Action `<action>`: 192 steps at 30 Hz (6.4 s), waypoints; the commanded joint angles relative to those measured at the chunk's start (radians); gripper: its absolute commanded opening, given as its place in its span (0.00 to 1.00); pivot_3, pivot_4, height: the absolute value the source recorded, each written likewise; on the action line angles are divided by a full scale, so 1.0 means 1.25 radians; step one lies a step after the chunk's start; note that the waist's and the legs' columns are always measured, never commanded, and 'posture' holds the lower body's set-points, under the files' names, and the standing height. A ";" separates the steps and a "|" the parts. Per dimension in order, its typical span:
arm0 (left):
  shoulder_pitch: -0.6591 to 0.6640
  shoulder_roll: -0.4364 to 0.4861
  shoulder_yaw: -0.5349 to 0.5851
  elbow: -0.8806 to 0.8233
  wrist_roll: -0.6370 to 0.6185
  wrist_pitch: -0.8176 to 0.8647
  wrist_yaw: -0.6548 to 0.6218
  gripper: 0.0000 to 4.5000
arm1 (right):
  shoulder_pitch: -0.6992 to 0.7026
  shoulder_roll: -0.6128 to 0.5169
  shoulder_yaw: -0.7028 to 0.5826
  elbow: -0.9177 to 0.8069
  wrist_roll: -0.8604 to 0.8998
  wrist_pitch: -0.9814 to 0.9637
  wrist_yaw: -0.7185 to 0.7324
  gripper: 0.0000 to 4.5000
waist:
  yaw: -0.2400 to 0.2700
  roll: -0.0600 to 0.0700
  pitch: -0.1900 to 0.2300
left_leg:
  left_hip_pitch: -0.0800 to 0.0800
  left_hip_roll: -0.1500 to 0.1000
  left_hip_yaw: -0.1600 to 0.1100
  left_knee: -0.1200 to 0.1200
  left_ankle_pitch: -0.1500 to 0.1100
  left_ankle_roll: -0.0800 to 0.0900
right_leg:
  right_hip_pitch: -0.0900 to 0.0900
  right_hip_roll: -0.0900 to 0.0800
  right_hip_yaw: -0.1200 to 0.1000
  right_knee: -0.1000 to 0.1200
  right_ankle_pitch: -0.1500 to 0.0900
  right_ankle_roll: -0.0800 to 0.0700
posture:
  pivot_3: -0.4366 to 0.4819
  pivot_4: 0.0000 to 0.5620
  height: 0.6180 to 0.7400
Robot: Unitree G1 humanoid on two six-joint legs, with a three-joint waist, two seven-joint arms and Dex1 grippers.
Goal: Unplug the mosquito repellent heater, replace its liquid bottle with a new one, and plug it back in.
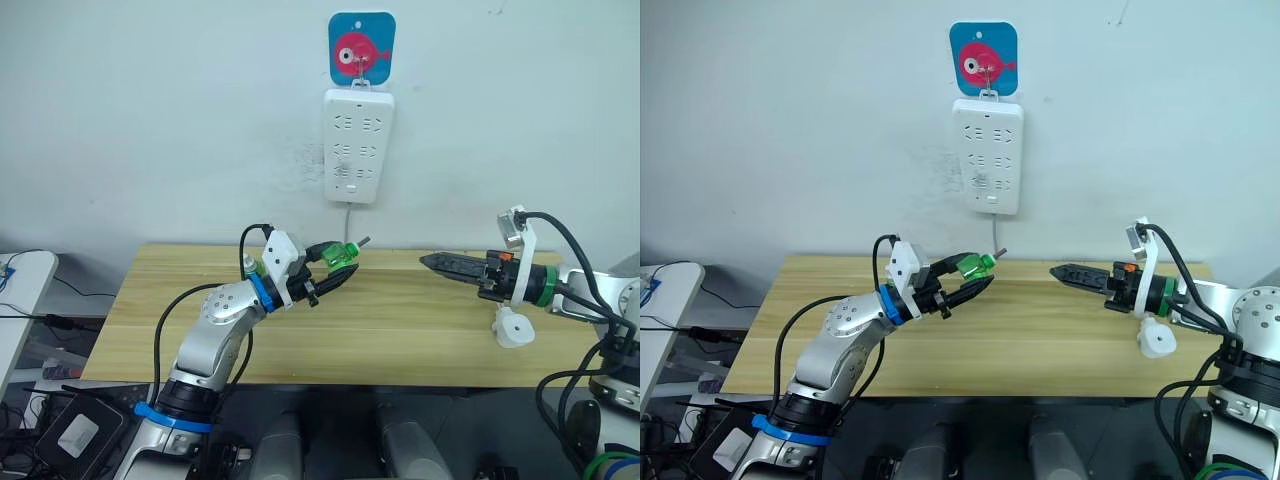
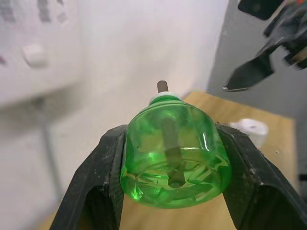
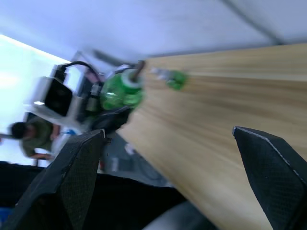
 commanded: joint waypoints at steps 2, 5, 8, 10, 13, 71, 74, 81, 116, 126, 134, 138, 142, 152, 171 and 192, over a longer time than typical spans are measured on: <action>-0.018 -0.033 -0.010 -0.048 -0.002 -0.022 -0.010 0.50 | 0.027 0.007 0.134 -0.087 0.302 -0.211 -0.271 1.00 | -0.008 0.000 0.000 | 0.000 0.000 0.001 0.000 0.000 0.001 | 0.000 0.000 0.001 0.000 0.000 0.001 | 0.37 0.29 1.00; -0.016 -0.033 -0.018 -0.068 -0.003 -0.017 -0.025 0.50 | 0.013 0.034 0.167 -0.118 0.304 -0.262 -0.303 1.00 | -0.016 0.000 0.000 | 0.001 0.001 0.001 0.000 0.000 0.001 | 0.000 0.001 0.001 0.001 0.000 0.002 | 0.38 0.28 1.00; -0.010 -0.033 -0.019 -0.072 -0.001 -0.017 -0.032 0.50 | 0.010 0.035 0.182 -0.132 0.304 -0.282 -0.310 1.00 | -0.020 0.000 -0.001 | 0.001 0.002 0.000 0.000 0.000 0.001 | 0.000 0.002 0.001 0.001 0.000 0.002 | 0.38 0.28 1.00; -0.005 -0.034 -0.021 -0.077 0.001 -0.020 -0.037 0.50 | 0.009 0.040 0.187 -0.134 0.304 -0.294 -0.319 1.00 | -0.022 0.000 -0.001 | 0.001 0.002 0.000 0.000 0.000 0.001 | 0.000 0.002 0.000 0.001 0.000 0.001 | 0.37 0.28 1.00; -0.002 -0.037 -0.025 -0.093 -0.002 -0.016 -0.041 0.50 | 0.005 0.048 0.192 -0.137 0.304 -0.306 -0.328 1.00 | -0.022 0.000 -0.001 | 0.001 0.002 -0.001 0.000 0.000 0.001 | 0.000 0.002 0.000 0.001 0.000 0.001 | 0.37 0.28 1.00; -0.167 0.104 -0.050 0.008 0.003 0.138 -0.254 1.00 | 0.049 -0.012 0.413 0.486 -1.089 -1.092 0.263 0.18 | -0.013 0.001 -0.001 | 0.002 0.002 -0.002 0.000 0.000 0.000 | -0.001 0.001 0.000 0.003 0.000 0.001 | 0.39 0.28 1.00; -0.170 0.100 -0.048 0.004 -0.006 0.134 -0.275 1.00 | 0.043 0.008 0.383 0.495 -1.090 -1.075 0.267 0.34 | -0.013 0.001 -0.002 | 0.003 0.002 -0.003 0.000 0.000 0.000 | 0.000 0.001 0.000 0.003 0.000 0.001 | 0.39 0.28 1.00; -0.176 0.097 -0.042 0.032 0.011 0.121 -0.283 1.00 | 0.046 0.016 0.354 0.462 -1.129 -1.072 0.270 0.87 | -0.014 0.002 -0.002 | 0.003 0.001 -0.003 0.001 0.000 0.000 | 0.000 0.001 0.000 0.003 0.000 0.001 | 0.38 0.28 1.00; 0.108 -0.204 0.250 0.432 0.237 -0.248 0.621 1.00 | -0.123 0.165 0.597 -0.259 -1.028 -0.514 0.447 0.99 | 0.003 -0.004 0.039 | 0.003 0.002 -0.007 0.001 0.000 0.000 | 0.001 0.001 -0.003 0.004 0.000 0.001 | 0.46 0.61 1.00; -0.013 -0.170 0.299 0.618 0.198 -0.332 0.608 1.00 | -0.226 0.206 0.589 -0.242 -1.019 -0.469 0.437 0.99 | 0.006 -0.007 0.056 | 0.003 0.003 -0.009 0.000 0.000 0.000 | 0.000 0.000 -0.007 0.003 0.000 0.001 | 0.46 0.64 1.00; -0.110 -0.151 0.297 0.742 0.185 -0.363 0.545 1.00 | -0.271 0.225 0.595 -0.208 -1.046 -0.488 0.429 0.99 | 0.008 -0.008 0.067 | 0.002 0.003 -0.012 0.000 0.000 -0.001 | 0.000 -0.003 -0.016 0.003 0.000 0.001 | 0.47 0.64 1.00; -0.141 -0.143 0.298 0.788 0.193 -0.380 0.556 1.00 | -0.276 0.226 0.593 -0.204 -1.049 -0.488 0.426 0.99 | 0.009 -0.008 0.067 | 0.002 0.003 -0.013 -0.001 0.000 -0.001 | 0.000 -0.004 -0.018 0.003 0.000 0.001 | 0.46 0.63 1.00; -0.158 -0.136 0.296 0.814 0.202 -0.393 0.573 1.00 | -0.277 0.223 0.592 -0.206 -1.048 -0.486 0.422 0.99 | 0.009 -0.008 0.069 | 0.002 0.003 -0.013 -0.002 0.000 -0.001 | 0.000 -0.006 -0.019 0.002 0.000 0.001 | 0.46 0.63 1.00; -0.194 -0.110 0.306 0.840 0.193 -0.409 0.562 0.49 | -0.271 0.220 0.588 -0.208 -1.047 -0.482 0.415 1.00 | 0.008 -0.008 0.072 | 0.002 0.003 -0.014 -0.002 0.001 -0.001 | 0.000 -0.006 -0.019 0.002 0.000 0.001 | 0.45 0.64 1.00; -0.002 0.056 0.055 0.188 0.109 0.006 0.014 0.48 | -0.107 0.130 0.523 -0.226 -1.005 -0.609 0.503 1.00 | 0.021 -0.008 0.070 | 0.003 0.002 -0.014 -0.013 0.005 -0.009 | -0.002 -0.009 -0.020 0.000 0.000 0.001 | 0.48 0.45 1.00; -0.196 0.157 -0.022 0.232 0.046 -0.024 -0.447 0.48 | -0.027 0.119 0.505 -0.222 -0.937 -0.667 0.572 1.00 | 0.007 -0.009 0.067 | 0.002 0.002 -0.016 -0.013 0.007 -0.012 | -0.004 -0.005 -0.023 0.001 0.000 -0.001 | 0.41 0.37 1.00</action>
